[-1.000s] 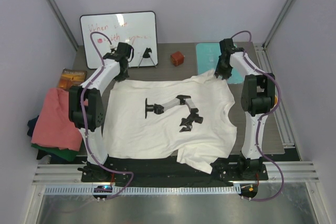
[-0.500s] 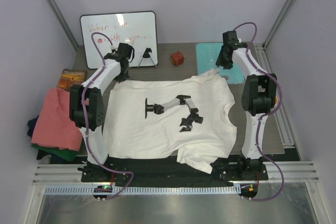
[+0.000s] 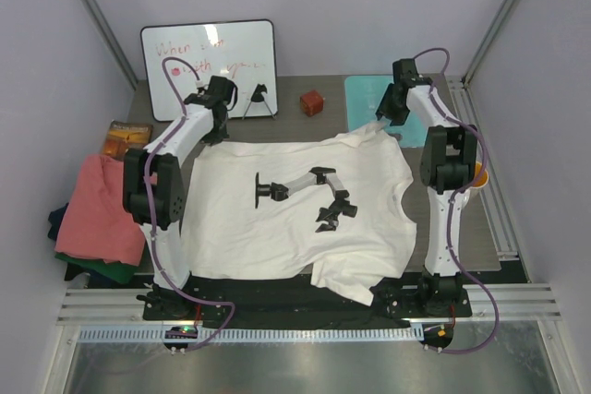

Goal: Fold and stack the t-shirts

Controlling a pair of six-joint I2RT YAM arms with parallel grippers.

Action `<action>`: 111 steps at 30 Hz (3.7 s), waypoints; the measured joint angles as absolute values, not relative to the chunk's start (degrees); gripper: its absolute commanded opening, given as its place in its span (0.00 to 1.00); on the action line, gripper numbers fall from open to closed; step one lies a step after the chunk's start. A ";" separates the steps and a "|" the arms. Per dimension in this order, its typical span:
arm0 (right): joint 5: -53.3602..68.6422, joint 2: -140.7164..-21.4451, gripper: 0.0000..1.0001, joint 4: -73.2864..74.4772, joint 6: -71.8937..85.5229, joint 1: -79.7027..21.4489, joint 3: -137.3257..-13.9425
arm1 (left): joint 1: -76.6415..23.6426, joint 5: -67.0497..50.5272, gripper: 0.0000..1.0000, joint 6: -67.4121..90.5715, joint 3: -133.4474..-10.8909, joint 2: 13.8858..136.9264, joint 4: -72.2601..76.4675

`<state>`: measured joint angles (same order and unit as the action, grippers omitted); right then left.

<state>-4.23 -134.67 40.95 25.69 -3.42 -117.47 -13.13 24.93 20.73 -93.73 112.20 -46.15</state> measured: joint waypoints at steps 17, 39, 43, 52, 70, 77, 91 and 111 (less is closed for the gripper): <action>-2.96 -137.40 0.01 40.88 28.51 -3.42 -118.34 | -13.80 24.93 0.00 20.60 -93.73 112.40 -46.15; 0.08 -119.98 0.01 26.35 26.61 -3.46 -108.22 | -14.02 23.94 0.00 20.40 -91.53 110.08 -42.13; 2.94 -117.03 0.01 23.64 26.46 -3.49 -103.50 | -14.02 23.94 0.00 20.32 -91.53 110.06 -41.95; 6.24 -114.28 0.01 21.34 24.34 -3.51 -98.98 | -14.02 24.32 0.00 20.03 -90.00 108.20 -40.29; 7.86 -100.55 0.01 18.50 22.48 -3.51 -85.52 | -13.10 30.26 0.00 19.51 -94.30 106.83 -41.23; 10.57 -91.09 0.01 18.33 22.55 -3.51 -73.45 | -13.10 31.07 0.00 20.40 -94.06 106.76 -42.26; 15.35 -73.58 0.01 19.09 23.77 -3.53 -54.87 | -13.13 34.30 0.00 25.65 -82.67 102.83 -47.00; 13.10 -78.00 0.01 24.95 24.67 -3.64 -47.29 | -13.10 34.89 0.00 26.39 -83.15 114.32 -53.43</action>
